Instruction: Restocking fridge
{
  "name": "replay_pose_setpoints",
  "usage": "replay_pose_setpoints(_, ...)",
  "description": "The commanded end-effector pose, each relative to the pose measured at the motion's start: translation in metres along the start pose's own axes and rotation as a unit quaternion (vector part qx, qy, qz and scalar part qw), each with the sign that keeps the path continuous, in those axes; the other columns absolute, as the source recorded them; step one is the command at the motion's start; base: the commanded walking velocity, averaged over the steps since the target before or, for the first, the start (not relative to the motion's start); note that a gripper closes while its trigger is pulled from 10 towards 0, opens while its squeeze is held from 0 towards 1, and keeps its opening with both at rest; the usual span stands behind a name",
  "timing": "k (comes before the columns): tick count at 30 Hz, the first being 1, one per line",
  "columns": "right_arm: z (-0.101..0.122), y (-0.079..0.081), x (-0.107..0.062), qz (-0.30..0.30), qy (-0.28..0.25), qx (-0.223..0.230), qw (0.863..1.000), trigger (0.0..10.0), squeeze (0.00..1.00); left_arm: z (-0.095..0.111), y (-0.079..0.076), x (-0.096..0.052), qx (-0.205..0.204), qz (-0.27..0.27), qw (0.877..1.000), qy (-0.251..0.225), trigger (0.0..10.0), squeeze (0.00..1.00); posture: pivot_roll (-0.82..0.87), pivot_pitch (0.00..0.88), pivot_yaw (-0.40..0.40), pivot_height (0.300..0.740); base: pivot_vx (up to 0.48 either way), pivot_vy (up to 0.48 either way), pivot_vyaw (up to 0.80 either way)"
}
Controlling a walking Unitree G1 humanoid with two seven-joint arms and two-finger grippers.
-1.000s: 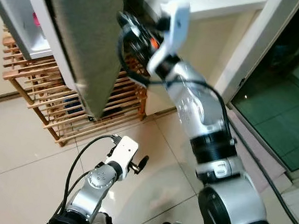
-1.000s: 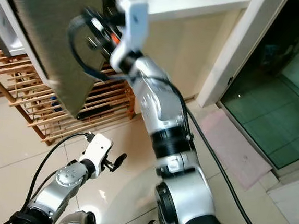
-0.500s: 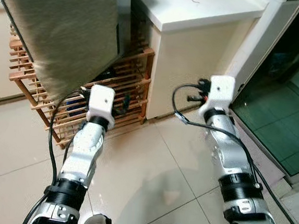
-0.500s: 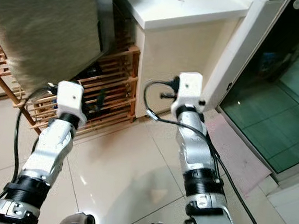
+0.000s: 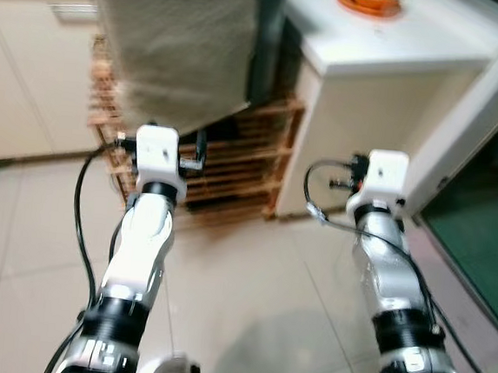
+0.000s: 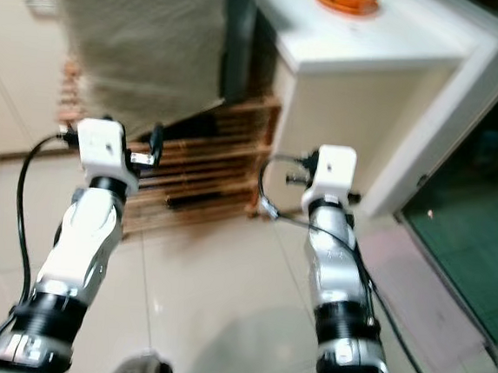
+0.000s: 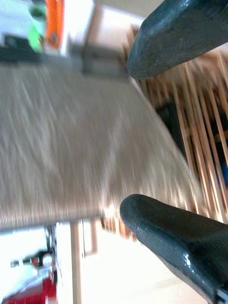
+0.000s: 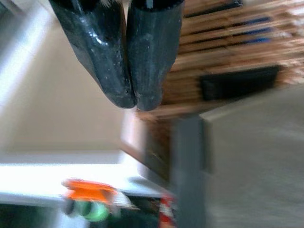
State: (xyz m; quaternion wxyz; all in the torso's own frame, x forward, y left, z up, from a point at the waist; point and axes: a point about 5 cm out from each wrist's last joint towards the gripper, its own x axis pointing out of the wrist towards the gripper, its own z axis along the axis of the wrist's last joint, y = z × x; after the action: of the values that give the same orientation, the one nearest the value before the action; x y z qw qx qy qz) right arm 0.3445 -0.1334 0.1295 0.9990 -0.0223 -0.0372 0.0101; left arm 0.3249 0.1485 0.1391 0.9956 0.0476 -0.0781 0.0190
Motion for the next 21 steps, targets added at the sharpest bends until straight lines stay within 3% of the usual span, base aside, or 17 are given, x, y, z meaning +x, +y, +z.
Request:
replay_pose_setpoints(1,-0.004,-0.007,-0.001,-0.012,0.005,-0.008,1.000,10.0,0.00,-0.003,-0.014,0.000,0.003,-0.015,1.000,0.016,10.0,0.00,-0.01,0.000,-0.009,0.740,0.000,0.000,0.61)
replay_pose_setpoints(4,-0.008,-0.005,0.000,-0.018,0.016,-0.011,1.000,10.0,0.00,-0.010,-0.021,-0.001,0.026,-0.025,0.999,0.036,10.0,0.00,-0.01,0.000,-0.006,0.740,0.000,0.000,0.40)
replay_pose_setpoints(9,-0.004,0.003,0.000,0.007,0.001,-0.017,1.000,10.0,0.00,-0.005,-0.022,-0.001,0.020,-0.037,0.999,0.013,10.0,0.00,-0.02,0.000,-0.003,0.740,0.000,0.000,0.00)
replay_pose_setpoints(18,0.003,0.019,0.002,0.046,-0.021,-0.007,0.999,10.0,0.00,-0.006,-0.017,0.004,-0.009,-0.024,0.999,0.024,10.0,0.00,-0.02,0.000,-0.006,0.740,0.480,0.000,0.00)
replay_pose_setpoints(21,0.006,0.024,0.004,0.053,-0.026,-0.005,0.998,10.0,0.00,-0.005,-0.021,0.003,-0.009,-0.033,0.999,0.020,10.0,0.00,-0.02,0.000,-0.009,0.740,0.480,0.000,0.64)
